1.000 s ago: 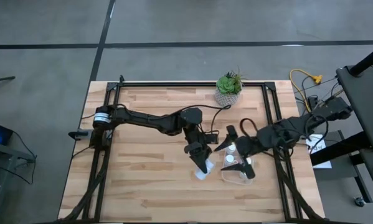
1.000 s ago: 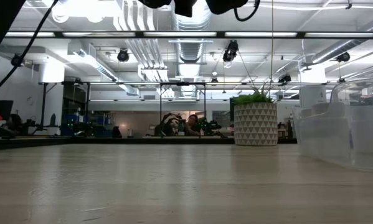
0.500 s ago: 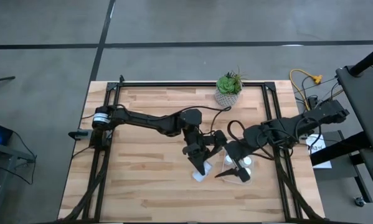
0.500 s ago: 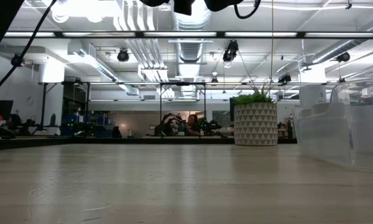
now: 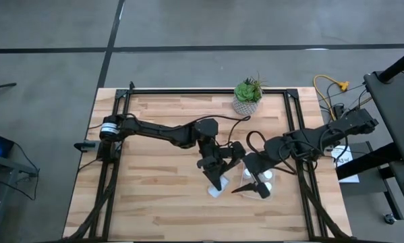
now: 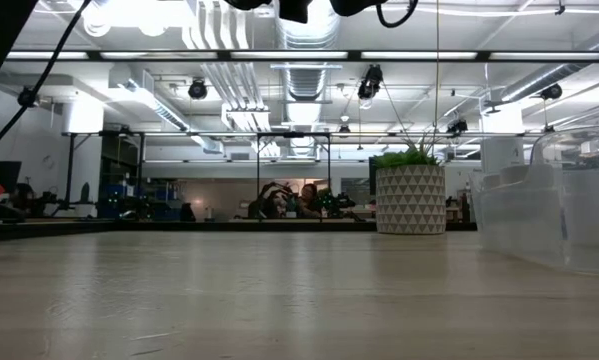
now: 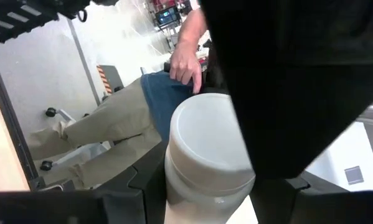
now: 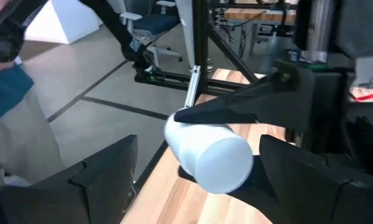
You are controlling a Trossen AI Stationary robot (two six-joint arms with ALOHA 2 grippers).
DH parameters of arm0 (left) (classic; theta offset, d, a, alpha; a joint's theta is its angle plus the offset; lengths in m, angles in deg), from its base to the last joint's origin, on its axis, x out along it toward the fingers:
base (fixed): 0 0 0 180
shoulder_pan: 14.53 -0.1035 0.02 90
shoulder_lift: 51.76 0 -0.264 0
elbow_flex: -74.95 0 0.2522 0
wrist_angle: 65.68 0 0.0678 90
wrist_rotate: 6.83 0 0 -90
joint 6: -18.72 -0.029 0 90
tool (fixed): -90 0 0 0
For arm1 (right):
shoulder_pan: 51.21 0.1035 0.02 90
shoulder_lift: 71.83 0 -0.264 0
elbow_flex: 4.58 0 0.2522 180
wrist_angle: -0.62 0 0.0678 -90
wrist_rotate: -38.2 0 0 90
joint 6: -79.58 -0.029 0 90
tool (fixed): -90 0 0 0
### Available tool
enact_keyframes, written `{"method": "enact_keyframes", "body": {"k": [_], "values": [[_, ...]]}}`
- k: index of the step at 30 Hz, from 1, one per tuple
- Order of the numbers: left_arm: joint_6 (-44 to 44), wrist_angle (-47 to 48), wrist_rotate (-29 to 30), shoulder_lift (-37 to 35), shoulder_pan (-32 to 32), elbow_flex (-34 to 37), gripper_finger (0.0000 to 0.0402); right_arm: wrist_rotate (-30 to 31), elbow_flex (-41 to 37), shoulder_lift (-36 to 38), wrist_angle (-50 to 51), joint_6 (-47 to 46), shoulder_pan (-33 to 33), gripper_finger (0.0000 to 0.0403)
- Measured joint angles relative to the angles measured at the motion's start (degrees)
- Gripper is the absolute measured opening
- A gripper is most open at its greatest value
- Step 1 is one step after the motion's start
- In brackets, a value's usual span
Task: Pick and place pill bottles into a basket
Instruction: Put the white medicine bottle into the transparent bin
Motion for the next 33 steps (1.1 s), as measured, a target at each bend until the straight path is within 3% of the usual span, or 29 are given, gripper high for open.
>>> {"method": "enact_keyframes", "body": {"k": [12,18,27,33], "values": [[0.0,-1.3,-0.1,0.0,0.4,-0.1,0.0157,0.0,-0.2,0.0,-0.5,0.2,0.0,0.0325],[-0.6,-2.0,2.1,0.0,0.3,-0.4,0.0158,1.0,0.0,2.1,-0.6,-4.5,-0.1,0.0325],[-0.4,-9.0,5.7,-0.3,-1.4,-1.0,0.0160,17.3,2.4,7.0,10.7,-5.6,5.7,0.0325],[-3.5,-9.0,12.4,-0.3,-4.3,-1.3,0.0160,25.2,6.8,7.3,16.4,-12.4,10.0,0.0325]]}}
